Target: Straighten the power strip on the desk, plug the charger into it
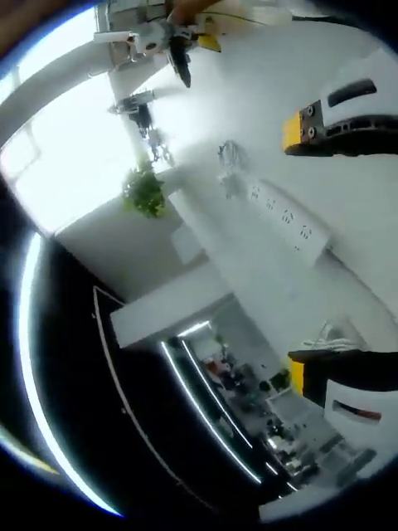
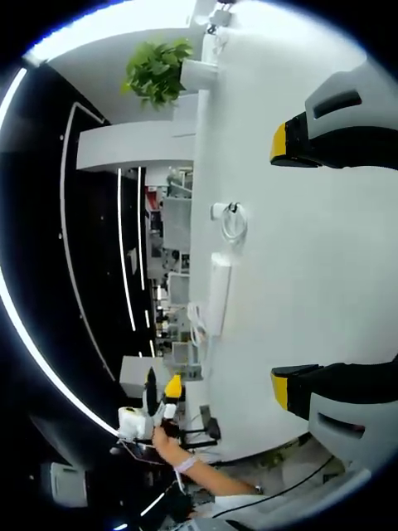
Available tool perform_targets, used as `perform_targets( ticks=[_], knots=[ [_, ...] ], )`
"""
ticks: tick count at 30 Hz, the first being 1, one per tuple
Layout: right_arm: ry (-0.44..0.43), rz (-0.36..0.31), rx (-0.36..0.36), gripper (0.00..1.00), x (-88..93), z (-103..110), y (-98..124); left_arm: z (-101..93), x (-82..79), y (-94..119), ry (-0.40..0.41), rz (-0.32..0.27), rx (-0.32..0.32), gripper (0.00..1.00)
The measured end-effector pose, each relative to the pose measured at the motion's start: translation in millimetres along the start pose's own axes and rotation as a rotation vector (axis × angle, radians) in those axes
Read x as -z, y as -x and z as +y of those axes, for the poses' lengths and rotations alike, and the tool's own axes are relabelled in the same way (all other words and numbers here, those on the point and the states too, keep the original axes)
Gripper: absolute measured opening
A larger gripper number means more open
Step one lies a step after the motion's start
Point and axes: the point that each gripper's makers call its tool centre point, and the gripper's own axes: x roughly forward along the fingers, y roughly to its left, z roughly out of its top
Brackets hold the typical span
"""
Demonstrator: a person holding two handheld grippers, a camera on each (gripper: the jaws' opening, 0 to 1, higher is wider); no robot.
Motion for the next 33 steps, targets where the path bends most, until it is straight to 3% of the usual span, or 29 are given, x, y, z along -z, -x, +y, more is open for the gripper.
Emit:
perform_targets(
  ticks=[10,17,23,29,33],
  knots=[
    [0.002,0.008,-0.01,0.99,1.9,4.7,-3.2,-15.2,1.0,27.6,0.043,-0.067,-0.071,0.99],
    [0.005,0.014,-0.016,0.99,2.8,9.0,-4.9,-6.9,8.1,44.5,0.054,-0.076,-0.167,0.99],
    [0.005,0.017,-0.018,0.99,3.2,11.2,-7.0,-10.8,15.3,56.5,0.094,-0.097,-0.201,0.99],
    [0.007,0.018,-0.022,0.99,3.3,13.3,-8.5,-16.6,32.2,64.5,0.105,-0.078,-0.243,0.99],
    [0.006,0.019,-0.02,0.99,3.5,13.0,-8.9,-25.8,45.4,68.5,0.162,-0.074,-0.243,0.99]
  ],
)
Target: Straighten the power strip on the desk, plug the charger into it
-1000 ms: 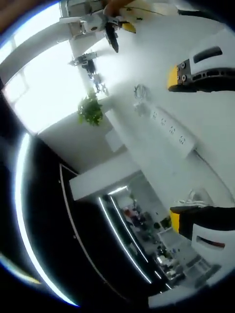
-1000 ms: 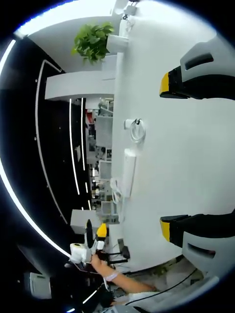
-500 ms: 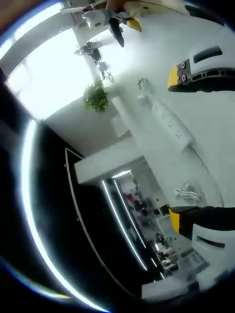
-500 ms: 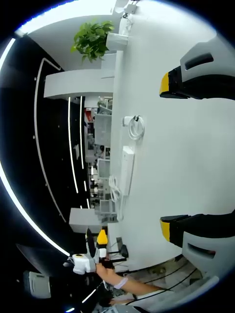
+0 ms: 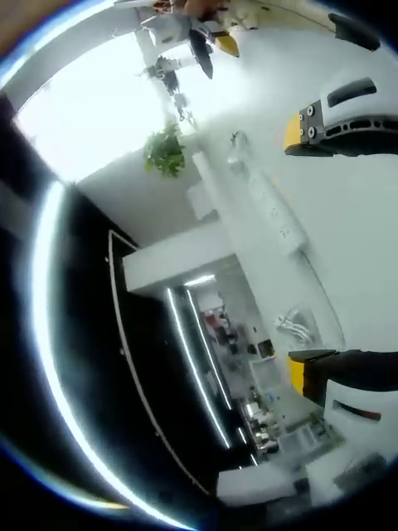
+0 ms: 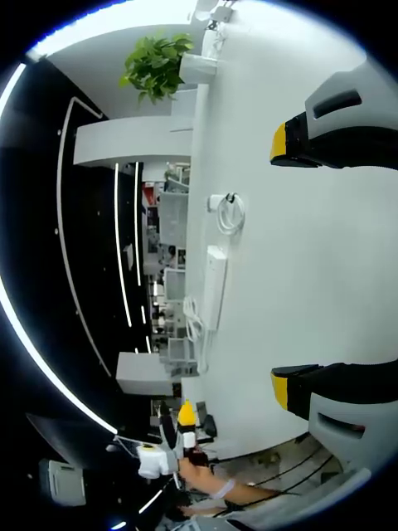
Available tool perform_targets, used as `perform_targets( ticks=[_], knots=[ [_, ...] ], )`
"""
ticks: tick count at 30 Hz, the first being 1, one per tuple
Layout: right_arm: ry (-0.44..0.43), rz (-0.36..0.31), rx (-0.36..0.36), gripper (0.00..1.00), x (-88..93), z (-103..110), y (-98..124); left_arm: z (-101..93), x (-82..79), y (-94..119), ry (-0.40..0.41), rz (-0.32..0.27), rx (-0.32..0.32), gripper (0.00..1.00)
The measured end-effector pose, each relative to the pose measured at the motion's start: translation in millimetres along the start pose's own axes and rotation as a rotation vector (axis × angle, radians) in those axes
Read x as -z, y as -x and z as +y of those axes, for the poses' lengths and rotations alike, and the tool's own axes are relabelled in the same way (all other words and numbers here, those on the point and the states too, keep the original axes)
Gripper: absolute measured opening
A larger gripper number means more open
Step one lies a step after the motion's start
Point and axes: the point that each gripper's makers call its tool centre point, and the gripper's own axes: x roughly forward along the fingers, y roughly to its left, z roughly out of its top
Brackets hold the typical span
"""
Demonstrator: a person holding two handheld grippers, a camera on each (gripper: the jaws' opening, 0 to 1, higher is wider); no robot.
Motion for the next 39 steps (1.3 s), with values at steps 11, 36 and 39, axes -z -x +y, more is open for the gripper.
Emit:
perform_targets(
  ticks=[11,36,39],
  knots=[
    [0.003,-0.003,0.001,0.99,-1.9,-0.1,0.6,-3.2,37.5,17.8,0.109,0.062,-0.057,0.99],
    [0.007,-0.028,0.011,0.99,-13.5,-7.2,-10.1,-11.7,62.1,18.7,0.185,0.088,-0.034,0.99],
    [0.017,-0.038,0.004,0.99,-21.8,-8.1,-15.1,-15.8,66.9,16.0,0.184,0.099,-0.024,0.99]
  ],
)
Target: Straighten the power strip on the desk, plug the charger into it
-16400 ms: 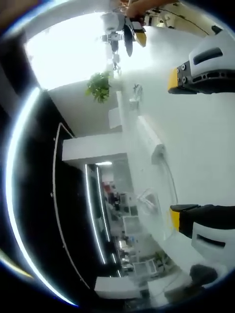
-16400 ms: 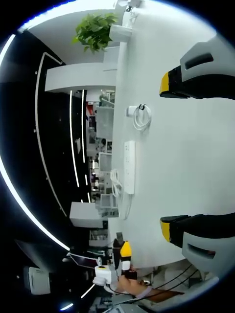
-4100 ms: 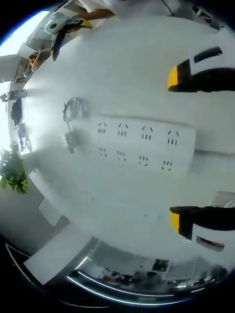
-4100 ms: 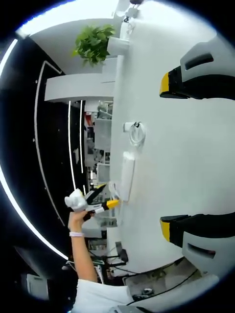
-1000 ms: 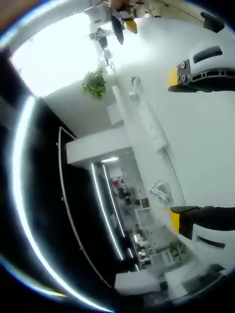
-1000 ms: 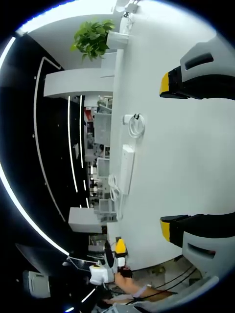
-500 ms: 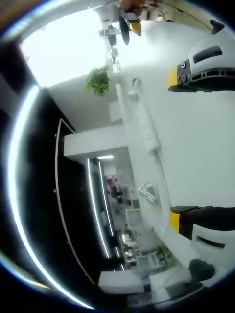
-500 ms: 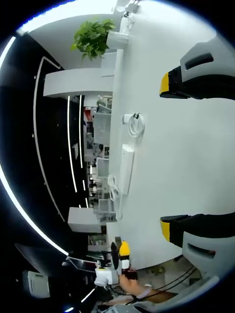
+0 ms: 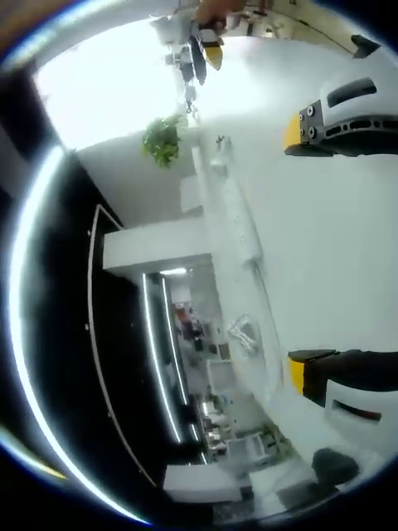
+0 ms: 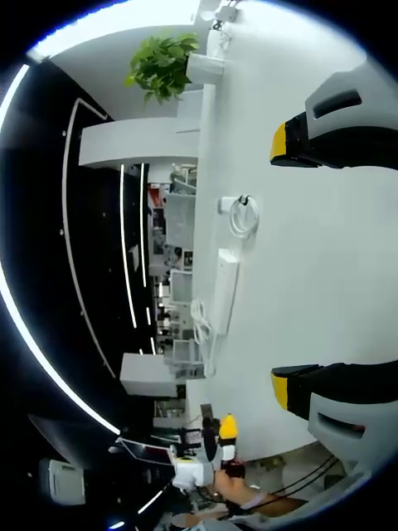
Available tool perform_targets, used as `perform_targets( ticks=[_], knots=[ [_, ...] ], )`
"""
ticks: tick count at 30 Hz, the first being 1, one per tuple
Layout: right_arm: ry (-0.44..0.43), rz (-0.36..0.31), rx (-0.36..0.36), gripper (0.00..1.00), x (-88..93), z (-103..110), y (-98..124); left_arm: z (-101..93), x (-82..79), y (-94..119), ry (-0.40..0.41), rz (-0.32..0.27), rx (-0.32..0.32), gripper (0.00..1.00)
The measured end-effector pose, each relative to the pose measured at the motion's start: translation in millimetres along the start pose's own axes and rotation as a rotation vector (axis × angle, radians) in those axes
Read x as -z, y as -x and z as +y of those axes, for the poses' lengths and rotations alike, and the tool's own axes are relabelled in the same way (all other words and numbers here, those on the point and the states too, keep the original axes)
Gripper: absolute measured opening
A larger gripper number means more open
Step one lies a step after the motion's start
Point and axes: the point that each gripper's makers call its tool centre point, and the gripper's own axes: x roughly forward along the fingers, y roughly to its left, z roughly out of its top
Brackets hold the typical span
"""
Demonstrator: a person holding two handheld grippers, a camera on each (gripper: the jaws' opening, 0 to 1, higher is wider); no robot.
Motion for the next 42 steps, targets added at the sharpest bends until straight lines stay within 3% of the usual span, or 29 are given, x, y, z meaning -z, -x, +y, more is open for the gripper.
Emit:
perform_targets(
  ticks=[21,29,42],
  knots=[
    [0.035,-0.084,0.002,1.0,-47.7,-6.7,-27.3,-5.8,1.5,-1.0,0.021,-0.004,0.025,0.99],
    [0.032,-0.106,0.003,1.0,-57.3,-10.5,-35.1,-4.1,3.6,-1.8,0.028,-0.002,0.024,0.99],
    [0.081,-0.074,0.012,0.99,-71.3,-32.3,-72.7,-4.6,4.2,-3.1,0.04,-0.006,0.034,0.99]
  ],
)
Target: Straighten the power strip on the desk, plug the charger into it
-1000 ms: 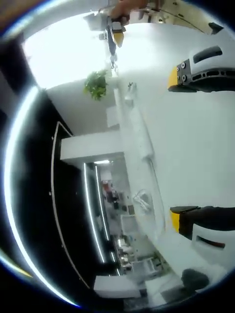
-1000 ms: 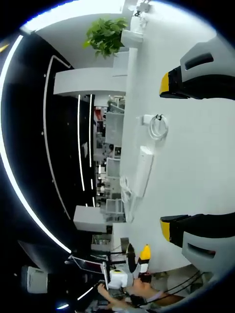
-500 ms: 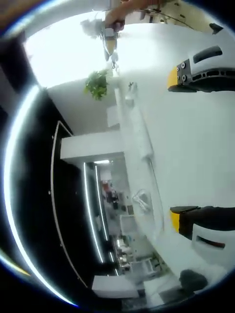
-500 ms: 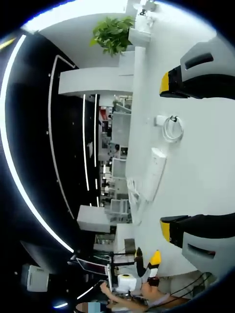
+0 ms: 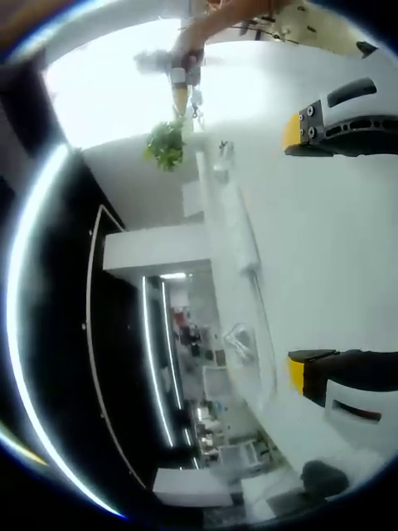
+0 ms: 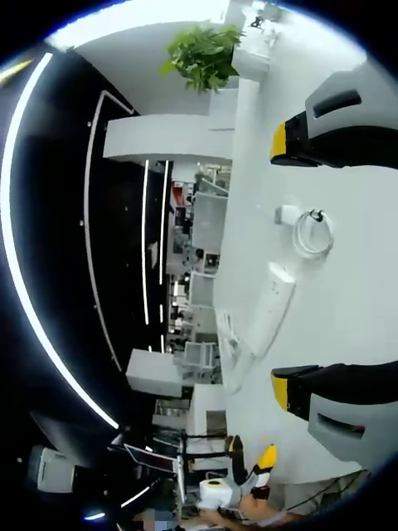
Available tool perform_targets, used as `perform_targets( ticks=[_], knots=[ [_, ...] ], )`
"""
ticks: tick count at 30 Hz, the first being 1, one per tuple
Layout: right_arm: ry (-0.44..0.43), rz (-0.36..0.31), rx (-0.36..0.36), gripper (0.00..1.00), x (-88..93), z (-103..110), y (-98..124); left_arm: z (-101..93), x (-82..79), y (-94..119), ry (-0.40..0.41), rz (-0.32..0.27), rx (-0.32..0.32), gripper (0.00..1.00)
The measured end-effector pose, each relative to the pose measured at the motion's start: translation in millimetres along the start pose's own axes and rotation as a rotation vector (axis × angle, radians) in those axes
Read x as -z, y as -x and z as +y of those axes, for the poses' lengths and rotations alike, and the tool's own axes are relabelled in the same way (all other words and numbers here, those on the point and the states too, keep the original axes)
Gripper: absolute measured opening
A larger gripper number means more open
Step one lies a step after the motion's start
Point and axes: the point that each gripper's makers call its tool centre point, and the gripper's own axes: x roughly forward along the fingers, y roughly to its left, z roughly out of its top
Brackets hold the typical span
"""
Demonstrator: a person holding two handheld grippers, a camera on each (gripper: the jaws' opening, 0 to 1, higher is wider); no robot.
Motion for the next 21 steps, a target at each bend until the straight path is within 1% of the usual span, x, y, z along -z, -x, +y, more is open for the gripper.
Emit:
perform_targets(
  ticks=[8,13,17,21],
  knots=[
    [-0.028,0.03,-0.005,0.98,8.2,-9.9,-18.0,-0.2,1.9,0.1,-0.003,0.005,0.004,0.99],
    [-0.045,0.047,0.006,0.97,12.7,-21.0,-30.5,0.0,1.4,0.9,-0.002,0.004,0.003,0.99],
    [-0.047,0.058,0.012,0.96,14.9,-28.1,-42.1,0.0,1.8,1.2,0.0,0.004,0.001,0.99],
    [-0.039,0.088,0.015,0.96,22.2,-31.1,-54.2,-0.1,1.8,1.4,-0.005,0.004,0.001,0.99]
  ],
)
